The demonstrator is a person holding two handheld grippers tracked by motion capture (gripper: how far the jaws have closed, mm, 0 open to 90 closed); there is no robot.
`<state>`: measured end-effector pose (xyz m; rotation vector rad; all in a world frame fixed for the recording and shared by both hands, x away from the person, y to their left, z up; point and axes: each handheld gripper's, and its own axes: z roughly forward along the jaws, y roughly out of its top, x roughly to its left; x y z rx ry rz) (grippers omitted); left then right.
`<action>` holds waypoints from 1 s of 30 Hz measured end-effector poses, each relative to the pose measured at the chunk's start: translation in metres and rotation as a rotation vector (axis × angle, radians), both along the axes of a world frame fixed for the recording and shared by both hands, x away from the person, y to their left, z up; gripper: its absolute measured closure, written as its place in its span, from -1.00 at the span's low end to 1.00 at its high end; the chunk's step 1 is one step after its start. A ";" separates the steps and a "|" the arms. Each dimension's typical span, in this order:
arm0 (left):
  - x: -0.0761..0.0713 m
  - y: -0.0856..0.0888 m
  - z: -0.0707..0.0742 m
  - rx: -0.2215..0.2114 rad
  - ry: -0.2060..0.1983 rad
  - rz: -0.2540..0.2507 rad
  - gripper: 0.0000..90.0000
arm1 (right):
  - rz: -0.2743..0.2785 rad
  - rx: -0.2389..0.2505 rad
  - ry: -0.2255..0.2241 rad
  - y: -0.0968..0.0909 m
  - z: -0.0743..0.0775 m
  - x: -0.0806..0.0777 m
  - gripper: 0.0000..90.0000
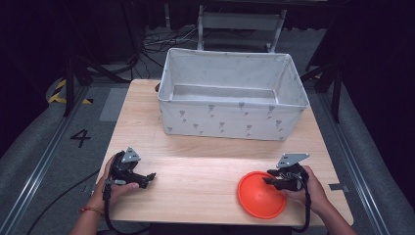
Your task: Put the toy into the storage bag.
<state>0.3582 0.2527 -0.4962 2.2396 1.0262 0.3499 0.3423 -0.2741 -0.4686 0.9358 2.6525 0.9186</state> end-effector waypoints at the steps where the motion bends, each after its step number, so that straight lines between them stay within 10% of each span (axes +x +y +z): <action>1: 0.000 0.000 0.000 -0.001 0.000 0.001 -1.00 | 0.009 -0.004 -0.008 0.000 0.003 0.000 0.53; 8: 0.000 0.000 0.000 0.000 0.000 0.006 -0.99 | 0.021 -0.023 0.034 -0.001 0.006 0.005 0.53; 17: -0.001 0.000 0.000 -0.001 -0.001 0.006 -1.00 | -0.036 -0.054 0.080 0.004 -0.013 -0.004 -0.90; 25: 0.000 0.000 0.000 -0.001 -0.001 0.005 -1.00 | 0.015 -0.067 0.086 0.009 -0.014 -0.016 -0.97; 30: 0.000 0.000 0.000 0.000 -0.001 0.004 -1.00 | 0.033 -0.045 0.081 0.010 -0.009 -0.019 -0.50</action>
